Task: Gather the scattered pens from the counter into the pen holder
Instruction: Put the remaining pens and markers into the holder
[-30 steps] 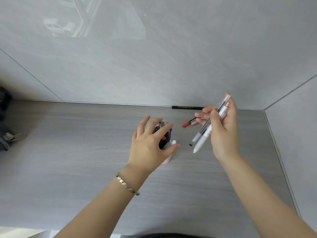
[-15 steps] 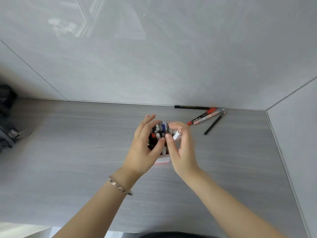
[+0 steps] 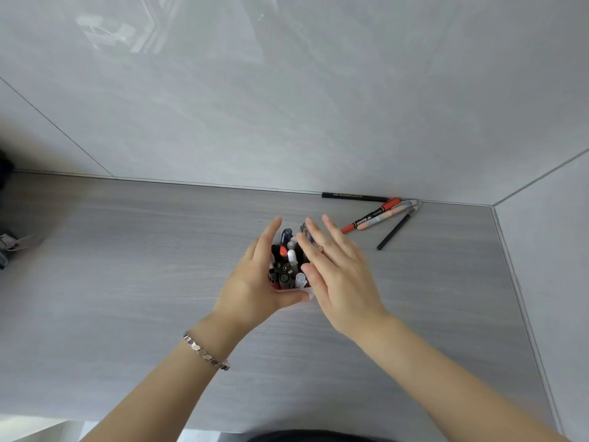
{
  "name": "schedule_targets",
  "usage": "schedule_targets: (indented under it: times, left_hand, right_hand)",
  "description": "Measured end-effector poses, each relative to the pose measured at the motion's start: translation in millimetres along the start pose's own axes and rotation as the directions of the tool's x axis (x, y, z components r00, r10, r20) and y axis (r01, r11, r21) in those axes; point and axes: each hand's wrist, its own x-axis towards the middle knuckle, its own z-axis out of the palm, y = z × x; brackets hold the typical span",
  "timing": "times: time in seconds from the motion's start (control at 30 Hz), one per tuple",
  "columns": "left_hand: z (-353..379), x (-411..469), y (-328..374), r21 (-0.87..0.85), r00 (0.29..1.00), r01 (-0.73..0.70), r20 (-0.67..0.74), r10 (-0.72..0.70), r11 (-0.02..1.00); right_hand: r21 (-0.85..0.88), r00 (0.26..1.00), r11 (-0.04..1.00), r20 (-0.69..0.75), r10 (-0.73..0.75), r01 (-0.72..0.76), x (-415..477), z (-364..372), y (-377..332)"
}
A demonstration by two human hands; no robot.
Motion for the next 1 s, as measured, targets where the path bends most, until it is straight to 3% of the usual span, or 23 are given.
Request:
schedule_targets:
  times: [0.13,0.2,0.23,0.3,0.33,0.4,0.47,0.57,0.73,0.9,1.0]
  left_hand:
    - [-2.1,1.2,0.3,-0.019,1.000,-0.009,0.019,0.010,1.000]
    - [-3.3,1.8,1.1,0.003,1.000,0.003,0.025,-0.003,1.000]
    - [-3.8,2.2,1.1,0.014,1.000,0.016,0.026,-0.016,1.000]
    - [-4.2,3.0,0.9,0.033,0.999,0.030,0.032,-0.031,0.999]
    - [-4.3,3.2,0.8,0.039,0.999,0.028,0.034,-0.029,0.999]
    - [-5.1,3.4,1.3,0.033,0.999,0.025,0.039,-0.026,0.999]
    - [-6.1,3.6,2.2,0.034,0.999,0.025,0.042,-0.026,0.999]
    - [-6.6,4.7,2.7,0.058,0.999,0.017,0.049,-0.020,0.998]
    - [-7.8,4.9,3.4,0.059,0.998,0.025,0.062,-0.029,0.998]
    - [-6.7,4.2,2.8,0.051,0.998,0.029,0.062,-0.032,0.998]
    - [-6.4,4.0,2.7,0.036,0.998,0.035,0.058,-0.037,0.999]
  right_hand:
    - [-0.179,0.977,0.980,0.209,-0.047,0.086,-2.5,-20.5,-15.0]
    - [-0.094,0.972,0.990,0.221,-0.078,0.101,-2.7,-37.4,-11.8]
    - [0.001,0.985,1.000,0.173,-0.024,0.024,1.9,-45.1,-3.9]
    - [0.213,0.952,0.928,0.103,0.289,-0.305,21.3,-53.2,24.3]
    - [0.271,0.866,0.822,0.125,0.485,-0.500,32.4,-50.6,46.4]
    - [0.225,0.587,0.550,0.161,0.793,-0.804,49.4,-33.3,99.4]
    - [0.175,0.365,0.341,0.128,0.922,-0.924,60.2,-11.4,139.8]
    - [0.099,0.164,0.152,0.119,0.979,-0.983,67.3,14.4,170.5]
    - [0.137,0.127,0.106,0.154,0.980,-0.985,80.1,17.6,177.6]
    - [0.122,0.183,0.166,0.143,0.973,-0.978,56.4,10.9,186.2]
    - [0.156,0.165,0.131,0.229,0.959,-0.979,45.4,5.8,181.7]
